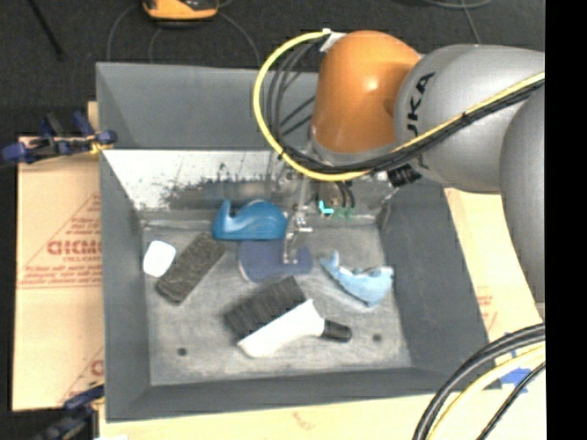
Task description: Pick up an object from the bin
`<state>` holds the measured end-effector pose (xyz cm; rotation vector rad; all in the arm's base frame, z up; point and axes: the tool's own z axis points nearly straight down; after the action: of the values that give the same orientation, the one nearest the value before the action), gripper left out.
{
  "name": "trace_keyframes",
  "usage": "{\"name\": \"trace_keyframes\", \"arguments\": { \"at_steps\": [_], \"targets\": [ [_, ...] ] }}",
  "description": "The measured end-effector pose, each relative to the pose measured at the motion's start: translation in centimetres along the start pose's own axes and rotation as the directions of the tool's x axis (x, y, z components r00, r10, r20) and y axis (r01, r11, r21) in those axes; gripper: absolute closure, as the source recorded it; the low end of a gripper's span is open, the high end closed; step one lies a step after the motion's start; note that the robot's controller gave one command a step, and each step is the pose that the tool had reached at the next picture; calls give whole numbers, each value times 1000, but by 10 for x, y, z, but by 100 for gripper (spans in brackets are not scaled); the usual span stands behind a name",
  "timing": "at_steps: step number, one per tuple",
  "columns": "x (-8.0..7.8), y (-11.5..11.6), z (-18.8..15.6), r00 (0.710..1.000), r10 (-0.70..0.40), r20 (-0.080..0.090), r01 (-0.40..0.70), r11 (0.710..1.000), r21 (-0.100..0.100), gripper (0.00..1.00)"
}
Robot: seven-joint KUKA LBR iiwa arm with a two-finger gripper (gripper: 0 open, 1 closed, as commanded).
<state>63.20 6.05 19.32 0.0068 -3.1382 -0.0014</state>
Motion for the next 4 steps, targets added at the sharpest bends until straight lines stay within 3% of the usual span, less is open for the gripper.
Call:
{"name": "trace_keyframes", "arguments": {
  "at_steps": [1,2,3,4],
  "targets": [
    [-2,0,-5,1000,1,8,-1,1000,-1,0],
    [-14,-4,56,998,62,18,-62,998,-2,0],
    [-14,-5,59,997,73,18,-73,997,-1,0],
    [9,-26,79,968,249,38,-249,968,-7,0]
  ]
}}
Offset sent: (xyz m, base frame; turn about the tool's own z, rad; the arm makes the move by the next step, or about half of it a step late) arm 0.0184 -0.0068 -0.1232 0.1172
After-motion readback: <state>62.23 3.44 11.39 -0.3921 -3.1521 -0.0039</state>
